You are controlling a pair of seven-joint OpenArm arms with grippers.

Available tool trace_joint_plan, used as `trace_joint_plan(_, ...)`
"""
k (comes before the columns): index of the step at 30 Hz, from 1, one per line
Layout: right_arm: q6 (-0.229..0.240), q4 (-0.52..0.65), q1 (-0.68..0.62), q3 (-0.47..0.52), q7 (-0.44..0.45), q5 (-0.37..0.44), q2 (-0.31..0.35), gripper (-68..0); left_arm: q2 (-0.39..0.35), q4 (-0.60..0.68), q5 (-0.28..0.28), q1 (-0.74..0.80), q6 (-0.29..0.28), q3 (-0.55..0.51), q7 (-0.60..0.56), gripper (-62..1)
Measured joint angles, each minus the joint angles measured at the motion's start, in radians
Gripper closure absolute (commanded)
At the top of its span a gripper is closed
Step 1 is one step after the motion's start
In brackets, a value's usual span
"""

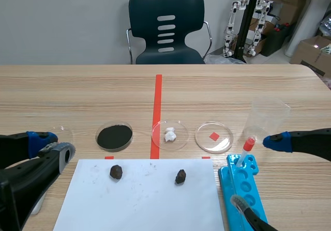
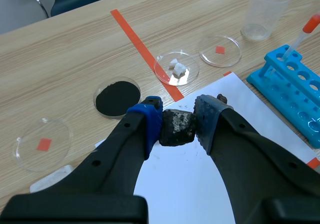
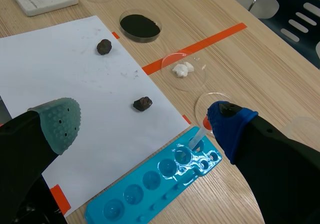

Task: Put the mineral in the empty petri dish

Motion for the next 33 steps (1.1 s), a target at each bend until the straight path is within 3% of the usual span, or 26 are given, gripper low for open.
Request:
trace_joint_plan(28, 0.0, 0.0, 0.0, 0.0, 0.0, 0.0, 0.0, -52.9, 0.0, 0.0, 0.0, -0.003, 0.0, 0.0, 0.045, -5.1)
trace_joint_plan(33, 0.0, 0.0, 0.0, 0.0, 0.0, 0.0, 0.0, -52.9, 0.0, -0.024, 0.0, -0.067, 0.0, 0.045, 0.044, -5.1)
